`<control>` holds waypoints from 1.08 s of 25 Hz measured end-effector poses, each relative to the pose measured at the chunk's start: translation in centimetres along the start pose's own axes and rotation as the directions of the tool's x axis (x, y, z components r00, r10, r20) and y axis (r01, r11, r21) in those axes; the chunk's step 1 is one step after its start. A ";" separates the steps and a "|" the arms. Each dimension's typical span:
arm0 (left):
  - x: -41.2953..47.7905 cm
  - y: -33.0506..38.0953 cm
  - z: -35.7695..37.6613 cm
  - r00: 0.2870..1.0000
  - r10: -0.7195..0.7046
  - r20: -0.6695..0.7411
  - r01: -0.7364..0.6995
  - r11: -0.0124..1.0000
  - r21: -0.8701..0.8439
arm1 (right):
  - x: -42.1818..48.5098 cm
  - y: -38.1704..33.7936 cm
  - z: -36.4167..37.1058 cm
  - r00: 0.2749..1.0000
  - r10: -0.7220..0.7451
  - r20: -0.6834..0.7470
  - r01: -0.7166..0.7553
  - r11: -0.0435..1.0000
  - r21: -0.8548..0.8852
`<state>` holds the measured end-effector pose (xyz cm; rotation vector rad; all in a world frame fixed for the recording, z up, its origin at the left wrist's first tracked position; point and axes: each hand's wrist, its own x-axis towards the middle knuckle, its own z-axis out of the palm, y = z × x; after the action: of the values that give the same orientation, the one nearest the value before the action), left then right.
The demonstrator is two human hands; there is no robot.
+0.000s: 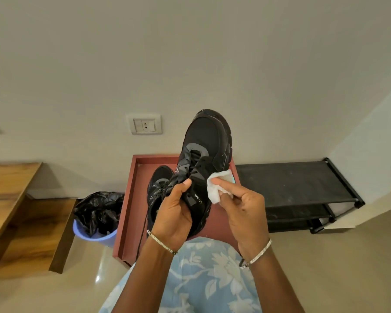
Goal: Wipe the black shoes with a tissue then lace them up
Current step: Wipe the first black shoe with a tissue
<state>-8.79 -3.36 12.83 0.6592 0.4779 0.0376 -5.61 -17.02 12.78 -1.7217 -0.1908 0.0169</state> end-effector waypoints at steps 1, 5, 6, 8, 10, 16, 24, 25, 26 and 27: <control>-1.3 0.5 0.3 1.000 0.027 0.012 -0.027 1.000 0.016 | -0.7 -1.0 0.2 0.997 -0.082 -0.007 0.082 0.994 -0.067; -7.2 1.4 0.7 0.995 0.072 0.071 -0.074 0.997 0.035 | -3.7 -4.4 0.6 0.945 -0.322 -0.052 0.301 0.922 -0.242; -8.6 1.5 0.7 0.994 0.061 0.089 -0.063 0.998 0.021 | -4.4 -5.0 0.6 0.921 -0.379 -0.087 0.342 0.895 -0.287; -11.2 1.7 0.7 0.991 0.052 0.126 -0.051 0.999 -0.004 | -5.7 -6.0 0.6 0.875 -0.461 -0.145 0.410 0.867 -0.284; -13.2 2.1 0.9 0.985 0.048 0.167 -0.040 0.998 -0.051 | -7.3 -6.5 0.8 0.809 -0.556 -0.192 0.495 0.820 -0.287; -17.3 2.3 0.8 0.966 0.055 0.253 0.011 0.968 -0.250 | -15.6 -5.6 2.4 0.564 -0.824 -0.057 0.678 0.502 -0.537; -20.5 1.2 -0.2 0.918 0.031 0.396 0.097 0.950 -0.298 | -14.0 -9.0 1.2 0.450 -0.889 -0.080 0.732 0.419 -0.537; -20.4 1.2 -0.4 0.916 0.043 0.400 0.089 0.948 -0.306 | -15.2 -8.6 1.7 0.451 -0.890 -0.073 0.735 0.416 -0.536; -20.4 1.2 -0.6 0.911 0.055 0.409 0.079 0.950 -0.303 | -16.8 -8.0 2.3 0.460 -0.887 -0.048 0.738 0.412 -0.534; -20.4 1.2 -0.7 0.910 0.055 0.411 0.071 0.955 -0.286 | -18.4 -7.1 2.9 0.467 -0.884 -0.013 0.748 0.403 -0.527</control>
<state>-27.13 -5.70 21.55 0.3530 0.0569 -0.0394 -24.91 -15.69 17.55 -1.8784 -0.8977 -1.1388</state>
